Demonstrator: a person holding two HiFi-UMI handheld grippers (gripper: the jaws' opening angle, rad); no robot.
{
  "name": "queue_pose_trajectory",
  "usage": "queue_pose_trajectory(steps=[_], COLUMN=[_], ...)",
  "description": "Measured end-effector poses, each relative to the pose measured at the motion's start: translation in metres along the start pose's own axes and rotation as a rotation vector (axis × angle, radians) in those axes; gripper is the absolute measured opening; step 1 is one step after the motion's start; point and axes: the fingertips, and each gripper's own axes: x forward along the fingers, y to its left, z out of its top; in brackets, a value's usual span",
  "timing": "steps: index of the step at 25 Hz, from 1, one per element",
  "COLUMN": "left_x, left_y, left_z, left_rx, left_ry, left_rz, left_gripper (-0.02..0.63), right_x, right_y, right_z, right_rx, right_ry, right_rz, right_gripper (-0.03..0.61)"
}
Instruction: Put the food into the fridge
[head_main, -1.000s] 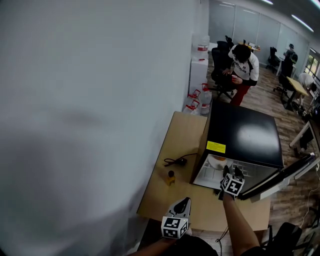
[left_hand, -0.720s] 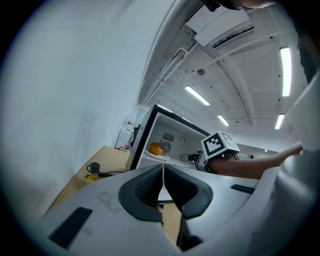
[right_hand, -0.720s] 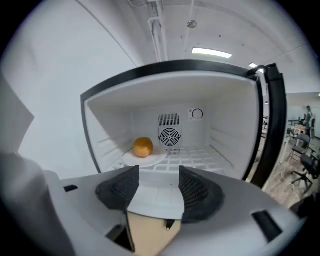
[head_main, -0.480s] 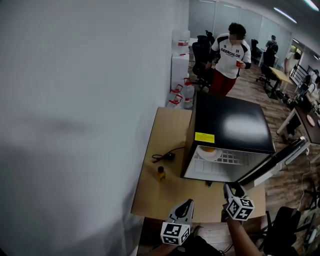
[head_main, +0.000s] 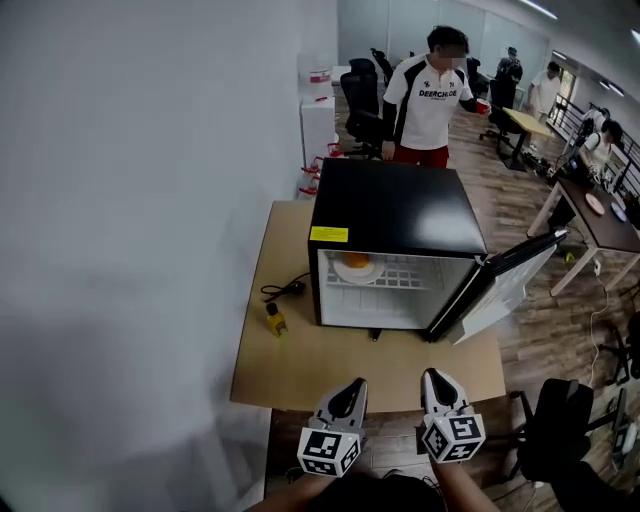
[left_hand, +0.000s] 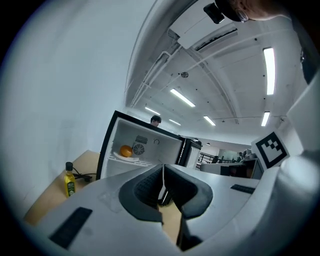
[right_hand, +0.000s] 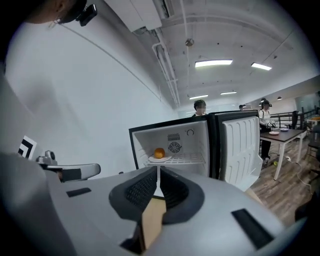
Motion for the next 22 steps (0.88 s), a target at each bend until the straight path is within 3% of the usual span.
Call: queue_pose_trajectory(steps=[5,12,18,22], left_x=[-0.001,-0.012,-0.029,-0.034], left_y=[-0.063,-0.137,-0.156,-0.167], left_z=[-0.037,-0.057,-0.068,-0.063], left_rx=[0.019,0.06,0.078,0.078], left_ry=[0.027,0.023,0.015,0.017], left_rz=[-0.016,0.024,0.103,0.115], left_gripper=[0.02,0.02,0.02,0.02], right_x=[-0.054,-0.114,-0.14,-0.15], right_y=[-0.021,-0.058,-0.063,-0.062], right_z=[-0.011,-0.014,-0.024,-0.021], right_rx=[0.0,-0.014,-0.042,-0.069], right_ry=[-0.021,-0.07,-0.078,-0.084], right_rz=[0.041,0.046,0.101,0.102], right_gripper=[0.061,0.06,0.06,0.06])
